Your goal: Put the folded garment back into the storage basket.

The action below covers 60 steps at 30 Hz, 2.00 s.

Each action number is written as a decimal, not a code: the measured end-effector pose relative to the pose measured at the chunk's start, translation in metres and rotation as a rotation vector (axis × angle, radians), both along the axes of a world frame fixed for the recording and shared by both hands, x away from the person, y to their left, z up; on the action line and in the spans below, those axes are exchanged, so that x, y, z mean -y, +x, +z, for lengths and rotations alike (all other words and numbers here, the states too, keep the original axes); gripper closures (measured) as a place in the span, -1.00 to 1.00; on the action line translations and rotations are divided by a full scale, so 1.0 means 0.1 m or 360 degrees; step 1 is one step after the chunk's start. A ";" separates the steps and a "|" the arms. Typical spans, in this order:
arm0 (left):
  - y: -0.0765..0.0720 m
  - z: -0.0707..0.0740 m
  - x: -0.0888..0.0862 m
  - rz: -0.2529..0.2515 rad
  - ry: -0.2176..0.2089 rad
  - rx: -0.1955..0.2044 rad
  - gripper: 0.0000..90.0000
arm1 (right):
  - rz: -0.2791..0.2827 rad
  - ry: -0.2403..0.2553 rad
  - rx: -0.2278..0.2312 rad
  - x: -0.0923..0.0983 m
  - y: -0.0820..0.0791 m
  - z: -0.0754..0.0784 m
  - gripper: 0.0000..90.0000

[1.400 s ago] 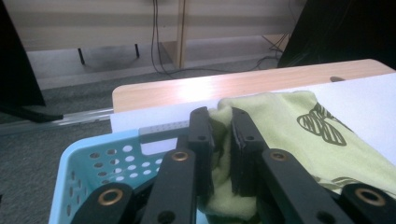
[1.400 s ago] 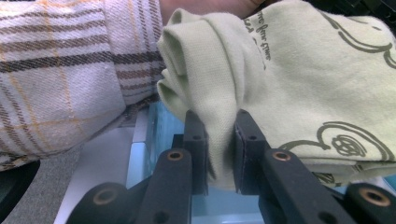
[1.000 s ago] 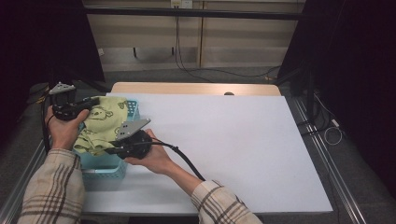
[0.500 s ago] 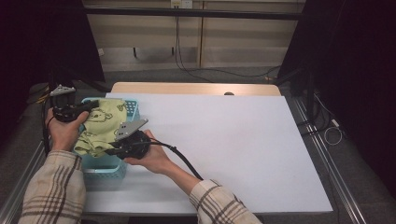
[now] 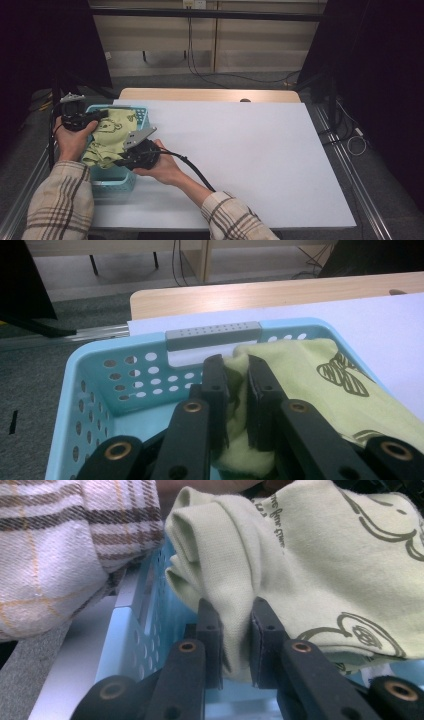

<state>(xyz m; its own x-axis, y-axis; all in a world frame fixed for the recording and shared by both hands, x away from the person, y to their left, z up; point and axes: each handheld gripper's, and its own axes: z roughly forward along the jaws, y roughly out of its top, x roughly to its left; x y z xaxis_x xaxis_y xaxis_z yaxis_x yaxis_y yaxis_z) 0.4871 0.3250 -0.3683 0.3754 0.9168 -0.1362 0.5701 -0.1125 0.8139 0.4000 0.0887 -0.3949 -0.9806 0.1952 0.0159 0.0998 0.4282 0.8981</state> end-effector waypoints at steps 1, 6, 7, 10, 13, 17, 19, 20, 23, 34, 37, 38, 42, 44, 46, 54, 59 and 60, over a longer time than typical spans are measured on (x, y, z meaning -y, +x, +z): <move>0.00 -0.02 -0.01 0.0007 0.0002 -0.0004 0.81 | -0.0004 -0.0008 -0.0009 -0.01 0.00 -0.01 0.74; 0.01 -0.12 -0.06 0.0038 0.0012 -0.0039 0.81 | -0.0010 -0.0044 -0.0011 -0.03 0.01 -0.04 0.74; 0.02 -0.13 -0.07 0.0041 0.0008 -0.0034 0.81 | -0.0015 -0.0041 -0.0019 -0.03 0.01 -0.05 0.74; 0.03 -0.15 -0.07 0.0047 -0.0001 -0.0048 0.80 | -0.0016 -0.0046 -0.0023 -0.05 0.03 -0.06 0.74; 0.04 -0.15 -0.05 0.0040 0.0022 -0.0049 0.80 | -0.0005 -0.0058 -0.0022 -0.06 0.05 -0.08 0.74; 0.06 -0.18 -0.02 0.0027 0.0051 -0.0061 0.80 | -0.0011 -0.0086 -0.0037 -0.08 0.06 -0.11 0.74; 0.08 -0.20 -0.03 0.0029 0.0056 -0.0064 0.80 | -0.0016 -0.0097 -0.0041 -0.09 0.06 -0.12 0.74; 0.09 -0.21 -0.03 0.0034 0.0064 -0.0092 0.80 | -0.0014 -0.0096 -0.0042 -0.09 0.07 -0.12 0.74; 0.10 -0.24 -0.04 0.0035 0.0061 -0.0116 0.80 | -0.0014 -0.0107 -0.0050 -0.10 0.08 -0.13 0.74; 0.14 -0.26 0.00 0.0030 0.0101 -0.0121 0.80 | 0.0005 -0.0120 -0.0082 -0.10 0.12 -0.18 0.73; 0.14 -0.26 0.00 0.0033 0.0092 -0.0139 0.79 | 0.0008 -0.0124 -0.0081 -0.11 0.12 -0.18 0.73; 0.15 -0.27 0.01 0.0032 0.0092 -0.0141 0.79 | 0.0009 -0.0123 -0.0083 -0.11 0.12 -0.19 0.73; 0.15 -0.28 0.02 0.0040 0.0105 -0.0147 0.79 | 0.0004 -0.0125 -0.0096 -0.12 0.12 -0.19 0.72; 0.15 -0.28 0.02 0.0039 0.0108 -0.0154 0.78 | 0.0012 -0.0124 -0.0098 -0.12 0.13 -0.19 0.70; 0.16 -0.28 0.01 0.0049 0.0113 -0.0148 0.77 | 0.0017 -0.0125 -0.0113 -0.12 0.13 -0.19 0.70; 0.15 -0.28 0.02 0.0056 0.0132 -0.0129 0.59 | 0.0008 -0.0120 -0.0123 -0.12 0.12 -0.17 0.54; 0.15 -0.26 0.01 0.0085 0.0121 -0.0093 0.41 | -0.0009 -0.0104 -0.0117 -0.08 0.13 -0.13 0.28; 0.15 -0.26 0.01 0.0098 0.0134 -0.0083 0.33 | -0.0019 -0.0096 -0.0120 -0.07 0.13 -0.11 0.23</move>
<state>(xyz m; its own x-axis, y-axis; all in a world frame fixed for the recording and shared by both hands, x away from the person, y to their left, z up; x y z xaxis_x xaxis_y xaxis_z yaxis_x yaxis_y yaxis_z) 0.5019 0.3239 -0.3941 0.3121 0.9470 -0.0760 0.6196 -0.1423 0.7719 0.4130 0.0958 -0.4064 -0.9747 0.2098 0.0775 0.1717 0.4798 0.8604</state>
